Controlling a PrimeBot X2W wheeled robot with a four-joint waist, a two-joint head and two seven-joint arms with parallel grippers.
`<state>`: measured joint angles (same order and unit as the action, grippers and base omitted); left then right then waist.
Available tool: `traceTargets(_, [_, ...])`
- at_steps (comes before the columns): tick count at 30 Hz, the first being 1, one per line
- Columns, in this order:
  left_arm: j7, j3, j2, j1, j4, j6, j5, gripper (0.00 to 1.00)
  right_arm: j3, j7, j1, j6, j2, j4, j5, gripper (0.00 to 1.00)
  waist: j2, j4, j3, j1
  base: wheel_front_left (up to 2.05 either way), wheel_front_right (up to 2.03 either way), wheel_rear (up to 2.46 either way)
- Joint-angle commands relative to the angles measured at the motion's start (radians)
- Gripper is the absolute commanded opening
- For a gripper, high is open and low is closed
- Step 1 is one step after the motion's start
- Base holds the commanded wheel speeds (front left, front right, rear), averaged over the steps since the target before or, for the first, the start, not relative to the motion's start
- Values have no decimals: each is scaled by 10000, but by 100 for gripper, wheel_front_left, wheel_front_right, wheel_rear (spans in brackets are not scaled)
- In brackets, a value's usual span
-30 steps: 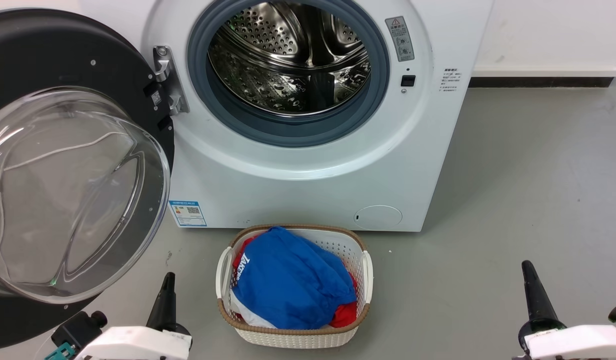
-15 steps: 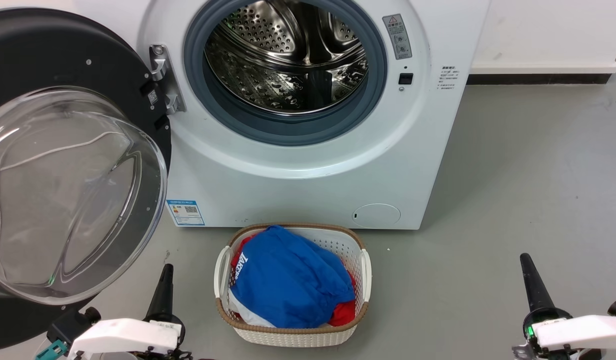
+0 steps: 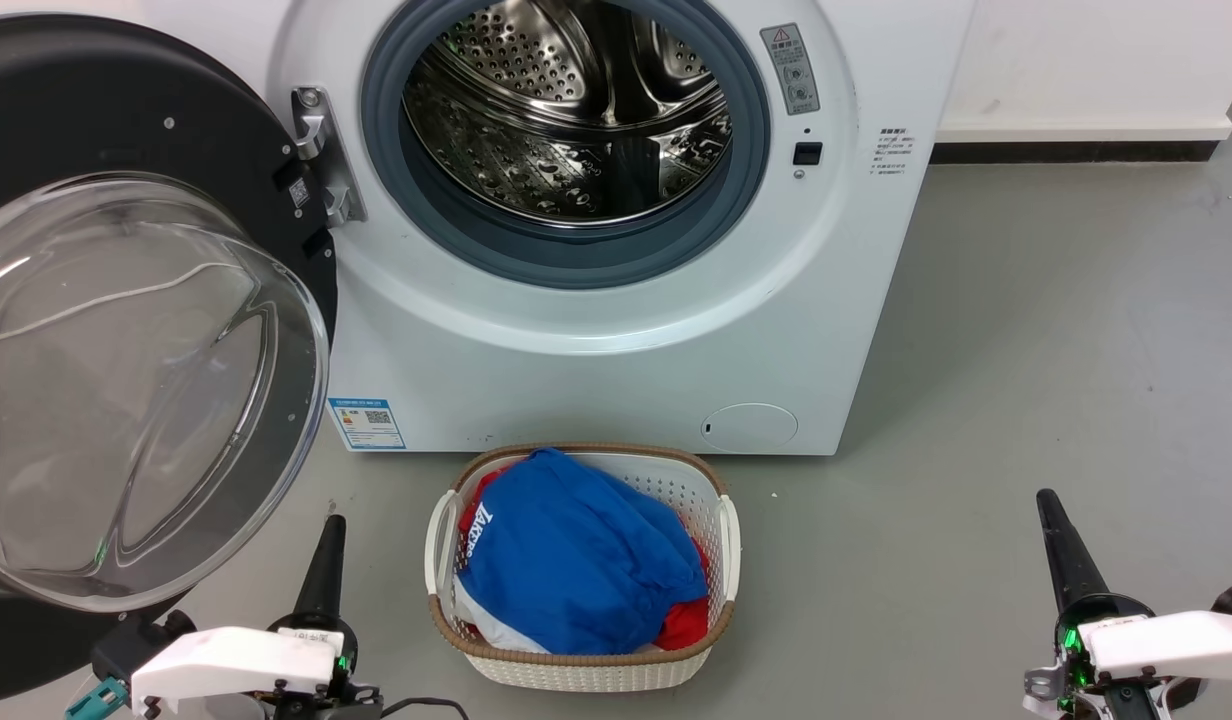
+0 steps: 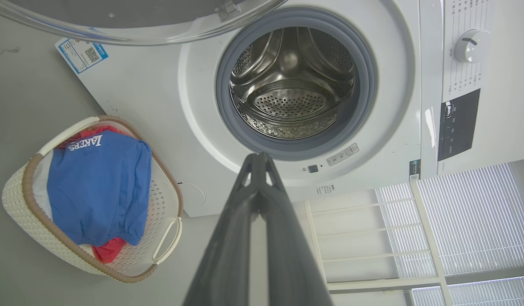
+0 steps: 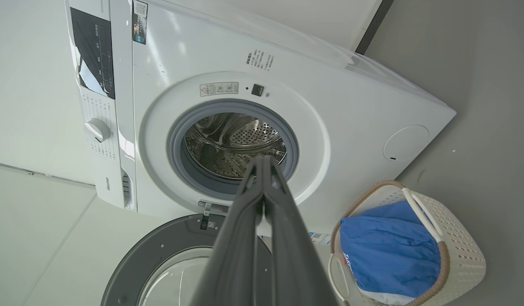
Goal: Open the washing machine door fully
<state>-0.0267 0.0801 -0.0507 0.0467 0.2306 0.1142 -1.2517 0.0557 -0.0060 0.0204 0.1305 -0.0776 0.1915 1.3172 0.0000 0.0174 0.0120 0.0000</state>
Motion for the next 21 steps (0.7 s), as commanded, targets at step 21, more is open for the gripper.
traceTargets(21, [-494, 204, 7, 486, 69, 111, -1956, 0, 135, 510, 583, 3, -13, 264, 1781, 0, 0, -83, -72, 0, 0, 0, 0])
